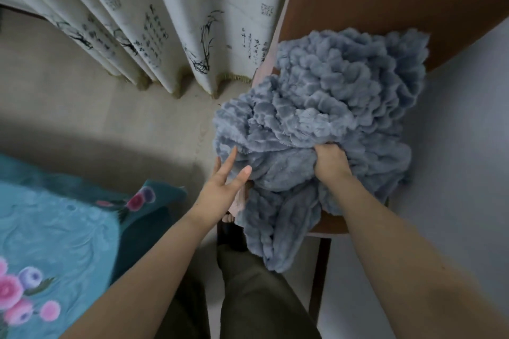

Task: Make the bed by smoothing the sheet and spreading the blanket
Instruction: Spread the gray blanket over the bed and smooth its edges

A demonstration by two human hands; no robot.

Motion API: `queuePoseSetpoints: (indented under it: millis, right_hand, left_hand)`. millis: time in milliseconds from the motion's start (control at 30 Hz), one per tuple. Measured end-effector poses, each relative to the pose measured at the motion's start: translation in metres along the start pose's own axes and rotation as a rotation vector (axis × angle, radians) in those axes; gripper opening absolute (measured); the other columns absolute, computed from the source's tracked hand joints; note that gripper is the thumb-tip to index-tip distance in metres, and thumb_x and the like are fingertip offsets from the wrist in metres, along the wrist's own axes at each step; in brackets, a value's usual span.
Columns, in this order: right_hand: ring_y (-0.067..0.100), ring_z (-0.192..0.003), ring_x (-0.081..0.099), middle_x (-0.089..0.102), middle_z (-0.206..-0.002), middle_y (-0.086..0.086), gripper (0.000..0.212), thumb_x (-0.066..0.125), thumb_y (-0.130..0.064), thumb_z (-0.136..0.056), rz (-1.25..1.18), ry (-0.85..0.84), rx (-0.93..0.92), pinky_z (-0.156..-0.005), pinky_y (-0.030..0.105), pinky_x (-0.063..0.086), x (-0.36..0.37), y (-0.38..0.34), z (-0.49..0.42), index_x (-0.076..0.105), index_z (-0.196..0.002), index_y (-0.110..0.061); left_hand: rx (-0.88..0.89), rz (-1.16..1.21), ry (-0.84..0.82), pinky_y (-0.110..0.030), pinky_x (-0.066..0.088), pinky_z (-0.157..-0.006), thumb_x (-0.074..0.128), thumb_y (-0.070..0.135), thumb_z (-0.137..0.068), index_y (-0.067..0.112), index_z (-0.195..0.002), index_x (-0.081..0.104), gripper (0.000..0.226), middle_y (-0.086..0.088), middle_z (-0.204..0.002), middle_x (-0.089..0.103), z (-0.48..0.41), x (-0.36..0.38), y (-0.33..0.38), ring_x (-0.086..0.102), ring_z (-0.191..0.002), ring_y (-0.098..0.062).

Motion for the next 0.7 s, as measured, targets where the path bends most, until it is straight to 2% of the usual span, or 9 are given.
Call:
queuePoseSetpoints:
  millis: [100, 167, 267, 333, 433, 500, 567, 633, 700]
  right_hand:
    - [0.032, -0.097, 0.060, 0.063, -0.107, 0.014, 0.018, 0.055, -0.010, -0.087, -0.167, 0.017, -0.040, -0.080, 0.033, 0.050, -0.020, -0.009, 0.026, 0.062, -0.103, -0.014]
    - [0.029, -0.097, 0.061, 0.064, -0.105, 0.010, 0.021, 0.059, -0.015, -0.087, -0.343, 0.087, -0.095, -0.079, 0.032, 0.050, -0.039, -0.019, 0.060, 0.060, -0.108, -0.018]
    - [0.025, -0.101, 0.060, 0.061, -0.113, 0.006, 0.029, 0.060, -0.019, -0.087, -0.519, 0.196, -0.180, -0.083, 0.039, 0.052, -0.078, -0.046, 0.121, 0.059, -0.116, -0.022]
    - [0.022, -0.104, 0.059, 0.056, -0.119, 0.000, 0.031, 0.059, -0.024, -0.087, -0.541, 0.272, -0.311, -0.083, 0.036, 0.051, -0.109, -0.084, 0.165, 0.056, -0.118, -0.027]
    - [0.025, -0.111, 0.055, 0.050, -0.129, -0.001, 0.034, 0.058, -0.032, -0.083, -0.396, 0.383, -0.527, -0.087, 0.035, 0.050, -0.148, -0.153, 0.222, 0.051, -0.116, -0.033]
    - [0.024, -0.119, 0.049, 0.040, -0.139, -0.004, 0.050, 0.066, -0.031, -0.079, -0.384, 0.443, -0.551, -0.092, 0.037, 0.047, -0.167, -0.178, 0.244, 0.044, -0.123, -0.040]
    - [0.016, -0.135, 0.037, 0.025, -0.150, -0.011, 0.076, 0.073, -0.036, -0.077, -0.506, 0.446, -0.629, -0.104, 0.040, 0.041, -0.181, -0.189, 0.256, 0.030, -0.139, -0.042]
    - [0.016, -0.148, 0.012, 0.005, -0.159, -0.009, 0.100, 0.072, -0.041, -0.074, -0.508, 0.491, -0.650, -0.114, 0.054, 0.025, -0.185, -0.186, 0.259, 0.010, -0.152, -0.034]
    - [0.020, -0.149, -0.003, -0.010, -0.160, -0.009, 0.121, 0.073, -0.056, -0.060, -0.534, 0.483, -0.442, -0.112, 0.065, 0.000, -0.182, -0.167, 0.244, -0.005, -0.151, -0.039]
  left_hand:
    - [-0.033, -0.018, 0.025, -0.034, 0.005, -0.115, 0.056, 0.069, -0.078, 0.066, -0.136, 0.023, 0.067, 0.011, -0.161, 0.006, 0.028, -0.013, 0.017, -0.003, -0.144, -0.002]
    - [-0.059, 0.025, 0.043, -0.044, 0.014, -0.118, 0.059, 0.075, -0.071, 0.066, -0.135, 0.023, 0.074, 0.012, -0.159, 0.014, 0.051, -0.021, 0.027, 0.007, -0.148, -0.012]
    - [-0.246, 0.198, -0.021, -0.054, 0.045, -0.093, 0.061, 0.082, -0.062, 0.061, -0.140, 0.020, 0.091, 0.006, -0.156, 0.027, 0.083, -0.021, 0.031, 0.035, -0.138, -0.034]
    - [-0.368, 0.407, -0.174, -0.054, 0.053, -0.083, 0.063, 0.082, -0.059, 0.043, -0.141, 0.038, 0.095, -0.005, -0.142, 0.051, 0.104, -0.003, 0.041, 0.055, -0.121, -0.036]
    - [-0.342, 0.769, -0.319, -0.042, 0.057, -0.081, 0.064, 0.063, -0.075, 0.014, -0.106, 0.074, 0.060, -0.012, -0.107, 0.072, 0.129, 0.012, 0.080, 0.070, -0.098, -0.027]
    - [-0.246, 0.868, -0.301, -0.034, 0.060, -0.074, 0.060, 0.042, -0.080, 0.007, -0.085, 0.078, 0.039, -0.012, -0.090, 0.074, 0.142, 0.000, 0.102, 0.073, -0.081, -0.024]
    - [-0.183, 0.874, -0.252, -0.032, 0.058, -0.070, 0.057, 0.030, -0.080, 0.007, -0.076, 0.076, 0.030, -0.012, -0.081, 0.072, 0.155, -0.022, 0.120, 0.071, -0.073, -0.024]
    - [-0.146, 0.838, -0.190, -0.032, 0.058, -0.066, 0.049, 0.028, -0.088, 0.008, -0.073, 0.073, 0.034, -0.012, -0.078, 0.070, 0.170, -0.048, 0.136, 0.069, -0.070, -0.025]
    - [-0.078, 0.843, -0.120, -0.027, 0.055, -0.054, 0.040, 0.025, -0.096, 0.009, -0.059, 0.070, 0.050, -0.009, -0.064, 0.067, 0.187, -0.076, 0.151, 0.067, -0.056, -0.022]
Point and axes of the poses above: each hand's wrist, its own z-axis away from the middle knuckle, its own x-axis out of the palm, y = z × x, the point moved 8 cm from there along -z, towards the middle knuckle
